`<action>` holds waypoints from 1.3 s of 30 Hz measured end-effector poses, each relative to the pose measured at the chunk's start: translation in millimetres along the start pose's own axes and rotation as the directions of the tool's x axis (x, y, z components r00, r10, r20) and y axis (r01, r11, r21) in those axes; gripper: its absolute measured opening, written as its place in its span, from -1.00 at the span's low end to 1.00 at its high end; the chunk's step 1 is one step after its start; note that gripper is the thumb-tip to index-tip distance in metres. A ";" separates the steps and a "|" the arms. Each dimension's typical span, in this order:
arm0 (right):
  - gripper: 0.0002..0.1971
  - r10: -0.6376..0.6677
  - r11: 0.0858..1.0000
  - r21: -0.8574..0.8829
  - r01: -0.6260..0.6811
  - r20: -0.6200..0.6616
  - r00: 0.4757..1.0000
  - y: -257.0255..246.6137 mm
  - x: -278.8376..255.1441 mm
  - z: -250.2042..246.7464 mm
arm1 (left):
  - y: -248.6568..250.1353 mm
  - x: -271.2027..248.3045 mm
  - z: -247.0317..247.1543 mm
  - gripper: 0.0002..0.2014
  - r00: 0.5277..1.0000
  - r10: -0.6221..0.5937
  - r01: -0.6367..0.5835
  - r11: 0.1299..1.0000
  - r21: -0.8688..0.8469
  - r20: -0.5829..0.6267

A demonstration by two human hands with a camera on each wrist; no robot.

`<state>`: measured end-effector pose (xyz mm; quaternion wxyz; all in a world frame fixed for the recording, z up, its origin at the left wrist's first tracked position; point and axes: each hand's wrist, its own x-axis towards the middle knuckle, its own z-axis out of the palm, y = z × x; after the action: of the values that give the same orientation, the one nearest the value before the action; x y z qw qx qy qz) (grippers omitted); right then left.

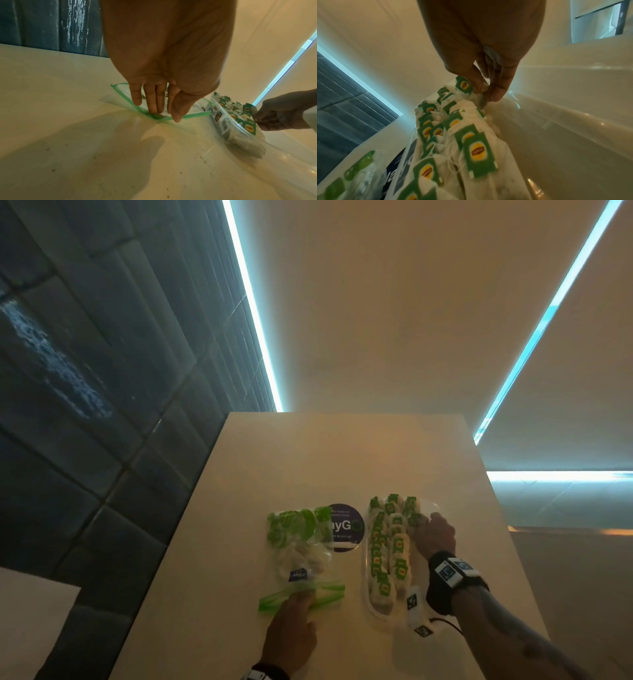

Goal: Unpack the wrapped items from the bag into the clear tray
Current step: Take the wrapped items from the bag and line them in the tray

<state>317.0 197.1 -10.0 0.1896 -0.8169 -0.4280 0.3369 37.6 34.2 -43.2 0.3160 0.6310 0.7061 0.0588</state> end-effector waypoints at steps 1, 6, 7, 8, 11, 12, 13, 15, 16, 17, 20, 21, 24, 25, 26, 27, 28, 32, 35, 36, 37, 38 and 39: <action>-0.71 -0.005 1.000 0.010 0.005 0.012 1.000 1.1 -1.5 1.2 | 2.0 -0.4 0.2 -0.41 1.000 -0.003 0.003 1.000 0.009 -0.016; -0.75 -0.078 0.997 -0.003 0.078 0.084 0.993 5.2 -2.6 5.0 | 12.2 -6.3 0.4 -0.39 0.998 0.017 -0.010 0.992 0.123 -0.055; -0.74 -0.084 0.996 -0.016 0.086 0.096 0.992 4.1 -3.5 4.5 | 13.2 -7.0 0.6 -0.39 0.998 0.026 -0.017 0.990 0.142 -0.057; -0.71 -0.096 0.995 -0.028 0.100 0.104 0.990 5.1 -0.8 5.3 | 14.9 -7.6 -0.1 -0.40 0.998 0.029 -0.019 0.989 0.150 -0.061; -0.60 -0.112 0.986 -0.115 0.124 0.106 0.988 5.0 7.7 4.1 | 18.5 -9.7 -3.4 -0.40 0.997 0.042 -0.031 0.984 0.173 -0.059; -0.59 -0.112 0.984 -0.129 0.123 0.091 0.990 7.0 13.2 4.8 | 19.2 -10.5 -4.7 -0.39 0.998 0.040 -0.031 0.984 0.175 -0.049; -0.58 -0.092 0.986 -0.131 0.102 0.077 0.993 9.3 19.1 6.1 | 19.9 -11.1 -6.3 -0.38 0.998 0.038 -0.030 0.984 0.173 -0.043; -0.58 -0.089 0.981 -0.169 0.097 0.054 0.995 6.5 20.6 4.9 | 21.4 -11.2 -8.3 -0.38 0.999 0.034 -0.028 0.985 0.170 -0.034; -0.60 -0.094 0.976 -0.194 0.103 0.055 0.994 7.0 22.2 6.1 | 23.3 -11.9 -9.6 -0.38 0.999 0.028 -0.022 0.986 0.165 -0.034; -0.66 -0.081 0.974 -0.208 0.092 0.061 0.995 5.4 19.7 5.6 | 24.8 -12.3 -10.3 -0.38 0.999 0.022 -0.016 0.987 0.158 -0.036; -0.80 -0.041 0.985 -0.164 0.058 0.104 0.994 6.2 17.4 8.0 | 28.2 -11.7 -11.6 -0.38 0.998 0.016 -0.006 0.987 0.161 -0.062; -0.78 -0.023 0.990 -0.140 0.035 0.086 0.996 1.8 12.2 3.8 | 29.1 -11.4 -12.2 -0.39 0.997 0.019 -0.006 0.983 0.181 -0.072; -0.72 -0.118 0.993 0.019 0.120 -0.094 0.989 -9.2 -6.8 -4.0 | 29.3 -7.5 -7.1 -0.40 0.993 0.037 -0.010 0.971 0.237 -0.108; -0.73 -0.231 0.970 0.031 0.239 -0.159 0.960 -15.0 -23.2 -3.6 | 29.9 -6.0 -5.6 -0.41 0.993 0.037 -0.010 0.971 0.238 -0.111; -0.75 -0.396 0.915 0.012 0.403 -0.161 0.904 -19.5 -41.6 0.9 | 32.0 -6.0 -6.0 -0.42 0.992 0.046 -0.015 0.970 0.241 -0.121; -0.75 -0.560 0.828 -0.016 0.561 -0.074 0.825 -25.4 -66.1 6.8 | 32.5 -4.3 -5.7 -0.44 0.992 0.040 -0.007 0.963 0.270 -0.118; -0.69 -0.680 0.728 -0.040 0.685 0.095 0.727 -29.4 -89.9 15.4 | 34.0 -2.5 -6.4 -0.44 0.994 0.027 0.007 0.954 0.301 -0.108; -0.60 -0.646 0.488 -0.244 0.838 0.545 0.534 -29.6 -126.9 54.4 | 32.7 14.2 5.3 -0.48 0.993 0.108 -0.082 0.927 0.365 -0.052; -0.78 -0.667 0.430 -0.292 0.854 0.535 0.519 -37.0 -121.5 59.7 | 29.0 29.1 5.0 -0.58 0.984 0.179 -0.159 0.894 0.420 -0.009; -0.76 -0.679 0.395 -0.294 0.870 0.545 0.492 -39.0 -118.9 60.5 | 27.7 36.9 4.1 -0.54 0.980 0.196 -0.174 0.898 0.404 -0.013; -0.76 -0.685 0.369 -0.288 0.883 0.558 0.468 -40.5 -117.5 59.3 | 27.9 45.5 0.6 -0.51 0.971 0.237 -0.207 0.902 0.379 -0.032; -0.77 -0.693 0.353 -0.278 0.893 0.564 0.449 -41.0 -116.2 57.9 | 29.6 50.1 -7.1 -0.49 0.972 0.227 -0.188 0.907 0.377 -0.062; -0.77 -0.697 0.344 -0.270 0.899 0.569 0.437 -40.5 -114.8 56.3 | 30.7 54.8 -14.8 -0.47 0.979 0.203 -0.188 0.901 0.391 0.003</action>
<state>207.1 126.1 19.3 0.0129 -0.4323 -0.8788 0.2015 55.9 95.8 -37.1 0.1634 0.7474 0.6428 -0.0395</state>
